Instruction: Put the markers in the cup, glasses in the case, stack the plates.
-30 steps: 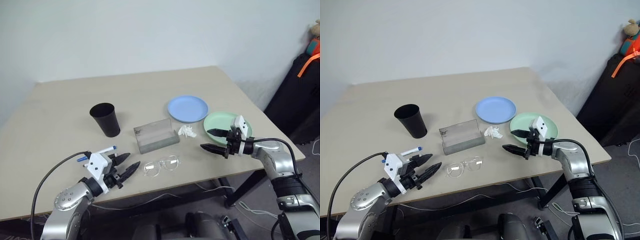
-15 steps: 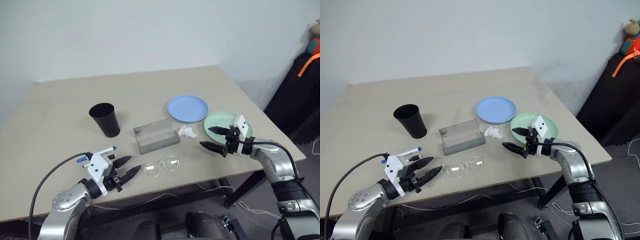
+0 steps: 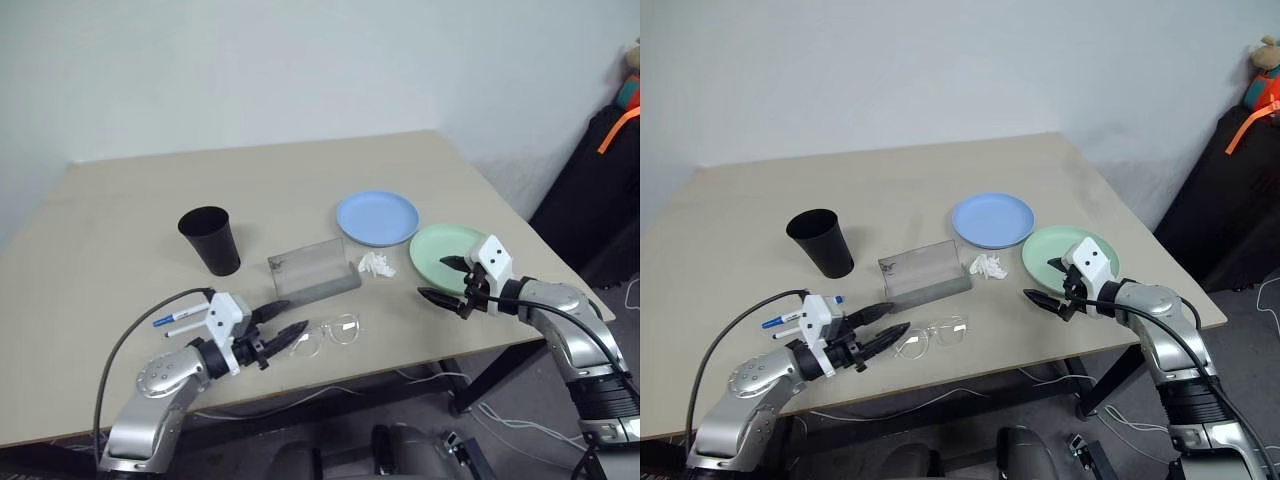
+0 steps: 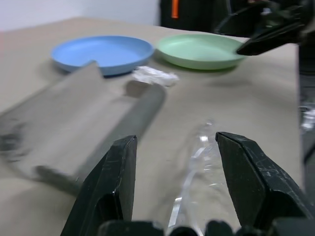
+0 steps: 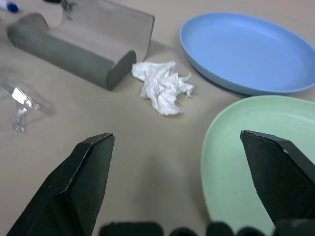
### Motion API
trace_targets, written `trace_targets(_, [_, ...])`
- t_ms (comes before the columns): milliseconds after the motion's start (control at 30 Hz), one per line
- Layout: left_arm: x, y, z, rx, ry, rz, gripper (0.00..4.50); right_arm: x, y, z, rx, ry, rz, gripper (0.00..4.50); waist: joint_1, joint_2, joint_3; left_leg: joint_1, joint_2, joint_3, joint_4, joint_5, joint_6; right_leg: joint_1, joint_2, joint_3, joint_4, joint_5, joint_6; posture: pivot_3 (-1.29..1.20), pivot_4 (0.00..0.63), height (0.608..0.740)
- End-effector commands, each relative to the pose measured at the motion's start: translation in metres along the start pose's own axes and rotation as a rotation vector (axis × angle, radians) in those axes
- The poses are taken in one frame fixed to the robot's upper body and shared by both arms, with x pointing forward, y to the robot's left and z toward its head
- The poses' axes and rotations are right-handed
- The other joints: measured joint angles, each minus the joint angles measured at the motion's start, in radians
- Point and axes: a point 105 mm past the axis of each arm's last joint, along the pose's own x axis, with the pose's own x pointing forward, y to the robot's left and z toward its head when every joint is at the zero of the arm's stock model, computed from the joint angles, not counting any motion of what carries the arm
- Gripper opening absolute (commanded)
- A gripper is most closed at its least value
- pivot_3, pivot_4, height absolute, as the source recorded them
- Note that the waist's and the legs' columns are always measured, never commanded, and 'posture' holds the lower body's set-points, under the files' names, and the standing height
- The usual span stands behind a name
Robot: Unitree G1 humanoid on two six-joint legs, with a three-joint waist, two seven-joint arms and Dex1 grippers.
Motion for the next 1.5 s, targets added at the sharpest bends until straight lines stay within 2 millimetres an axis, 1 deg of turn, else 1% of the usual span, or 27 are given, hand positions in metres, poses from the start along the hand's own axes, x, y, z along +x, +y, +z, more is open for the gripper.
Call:
trace_targets(33, [0.01, -0.009, 0.021, 0.042, -0.065, -0.055, 2.64, -0.002, -0.004, 0.013, -0.043, -0.017, -0.042, 4.46, -0.001, 0.0, 0.0, 0.0, 0.0, 0.0, 0.0, 0.0, 0.0, 0.0, 0.0, 0.0, 0.0, 0.0, 0.0, 0.0, 0.0, 0.72])
trace_targets(67, [0.01, -0.009, 0.021, 0.043, -0.066, -0.056, 2.64, -0.001, -0.004, 0.013, -0.044, -0.014, -0.046, 4.46, -0.001, 0.0, 0.0, 0.0, 0.0, 0.0, 0.0, 0.0, 0.0, 0.0, 0.0, 0.0, -0.001, 0.0, 0.0, 0.0, 0.0, 0.72])
trace_targets(167, [0.019, -0.019, 0.027, 0.018, -0.107, -0.089, 2.64, 0.005, -0.002, -0.003, -0.065, 0.078, -0.069, 4.46, -0.002, 0.0, 0.0, 0.0, 0.0, 0.0, 0.0, 0.0, 0.0, 0.0, 0.0, 0.0, -0.002, 0.0, 0.0, 0.0, 0.0, 0.72])
trace_targets(267, [0.024, -0.027, 0.03, -0.008, -0.135, -0.117, 2.64, 0.011, -0.004, -0.016, -0.073, 0.155, -0.115, 4.46, -0.002, -0.001, 0.0, 0.0, 0.0, 0.0, 0.0, 0.0, 0.0, 0.001, 0.0, 0.0, -0.003, 0.0, 0.0, 0.0, 0.0, 0.72])
trace_targets(433, [0.03, -0.031, 0.032, -0.01, -0.142, -0.129, 2.64, 0.02, -0.004, -0.027, -0.07, 0.2, -0.141, 4.46, -0.002, -0.001, 0.0, 0.0, 0.0, 0.0, 0.0, 0.0, 0.0, 0.001, 0.001, 0.0, -0.003, 0.0, 0.0, 0.0, 0.0, 0.72])
trace_targets(533, [0.031, -0.032, 0.032, -0.01, -0.146, -0.127, 2.64, 0.023, -0.009, -0.031, -0.073, 0.217, -0.175, 4.46, -0.002, -0.001, 0.0, 0.001, 0.0, 0.0, 0.0, 0.0, 0.0, 0.002, 0.001, 0.0, -0.004, 0.0, 0.0, 0.0, 0.0, 0.72])
trace_targets(633, [0.031, -0.032, 0.031, -0.01, -0.145, -0.119, 2.67, 0.025, -0.014, -0.032, -0.08, 0.224, -0.21, 3.87, -0.002, -0.001, 0.0, 0.002, -0.001, 0.0, 0.0, 0.0, 0.0, 0.002, 0.001, 0.0, -0.006, 0.0, 0.0, 0.0, 0.0, 0.72])
trace_targets(700, [0.031, -0.031, 0.03, -0.01, -0.144, -0.116, 2.67, 0.025, -0.016, -0.032, -0.078, 0.224, -0.222, 3.23, -0.001, -0.001, 0.0, 0.002, -0.001, 0.0, 0.0, 0.0, 0.0, 0.002, 0.001, 0.0, -0.007, 0.0, 0.0, 0.0, 0.0, 0.72])
trace_targets(733, [0.031, -0.031, 0.03, -0.011, -0.144, -0.116, 2.67, 0.025, -0.017, -0.031, -0.079, 0.223, -0.226, 2.82, -0.001, -0.001, 0.0, 0.002, -0.001, 0.0, 0.0, 0.0, 0.0, 0.003, 0.001, -0.001, -0.007, 0.0, 0.0, 0.0, 0.0, 0.72])
trace_targets(900, [0.034, -0.028, 0.031, -0.006, -0.145, -0.113, 2.67, 0.026, -0.022, -0.032, -0.089, 0.235, -0.257, 1.1, -0.002, -0.001, 0.0, 0.002, -0.001, 0.0, 0.0, 0.0, 0.0, 0.003, 0.0, -0.001, -0.008, 0.0, 0.0, 0.0, 0.0, 0.72])
trace_targets(967, [0.034, -0.027, 0.031, -0.005, -0.144, -0.116, 2.67, 0.026, -0.027, -0.03, -0.1, 0.232, -0.282, 0.41, -0.002, -0.001, 0.0, 0.002, -0.001, 0.0, 0.0, 0.0, 0.0, 0.003, 0.001, -0.001, -0.008, 0.0, 0.0, 0.0, 0.0, 0.72])
trace_targets(1000, [0.034, -0.027, 0.031, -0.004, -0.144, -0.116, 2.67, 0.026, -0.029, -0.029, -0.107, 0.232, -0.294, 0.14, -0.001, -0.001, 0.0, 0.002, -0.001, 0.0, 0.0, 0.0, 0.0, 0.003, 0.001, -0.001, -0.008, 0.0, 0.0, 0.0, 0.0, 0.72])
trace_targets(1033, [0.034, -0.026, 0.031, -0.004, -0.143, -0.117, 2.67, 0.025, -0.032, -0.028, -0.12, 0.238, -0.31, 0.02, -0.001, -0.001, 0.0, 0.002, -0.001, 0.0, 0.0, 0.0, 0.0, 0.003, 0.001, -0.001, -0.008, 0.0, 0.0, 0.0, 0.0, 0.72])
trace_targets(1133, [0.034, -0.026, 0.031, -0.003, -0.143, -0.117, 2.67, 0.022, -0.041, -0.026, -0.168, 0.253, -0.357, 0.02, -0.001, -0.001, 0.0, 0.003, -0.001, -0.002, 0.0, 0.0, 0.0, 0.005, 0.001, -0.001, -0.007, 0.0, 0.0, 0.0, 0.0, 0.72])
trace_targets(1200, [0.034, -0.025, 0.031, -0.003, -0.143, -0.114, 2.67, 0.022, -0.052, -0.018, -0.198, 0.231, -0.414, 0.02, -0.001, -0.001, 0.0, 0.003, -0.002, -0.001, 0.0, 0.0, 0.0, 0.005, 0.001, 0.0, -0.007, 0.0, 0.0, 0.0, 0.0, 0.72])
trace_targets(1267, [0.034, -0.025, 0.031, -0.002, -0.144, -0.112, 2.67, 0.023, -0.059, -0.011, -0.216, 0.202, -0.442, 0.02, -0.002, -0.001, 0.0, 0.002, -0.003, -0.001, 0.0, 0.0, 0.001, 0.004, 0.001, 0.002, -0.007, 0.0, 0.0, 0.0, 0.0, 0.72])
trace_targets(1400, [0.035, -0.023, 0.032, 0.001, -0.145, -0.105, 2.67, 0.033, -0.062, 0.011, -0.332, 0.129, -0.396, 0.02, -0.003, -0.001, 0.0, 0.002, -0.005, -0.001, 0.0, 0.002, 0.004, 0.005, 0.001, 0.004, -0.007, 0.0, 0.0, 0.0, 0.0, 0.72])
trace_targets(1433, [0.035, -0.021, 0.033, 0.003, -0.144, -0.103, 2.67, 0.039, -0.062, 0.022, -0.399, 0.097, -0.352, 0.02, -0.004, -0.001, 0.0, 0.002, -0.005, -0.001, -0.001, 0.002, 0.005, 0.004, 0.001, 0.004, -0.007, 0.0, 0.0, 0.0, 0.0, 0.72])
trace_targets(1500, [0.036, -0.019, 0.033, 0.008, -0.142, -0.097, 2.67, 0.05, -0.06, 0.04, -0.476, 0.043, -0.264, 0.02, -0.009, 0.0, 0.0, 0.003, -0.005, -0.001, -0.001, 0.002, 0.005, 0.004, 0.001, 0.005, -0.007, 0.0, 0.0, 0.0, 0.0, 0.72])
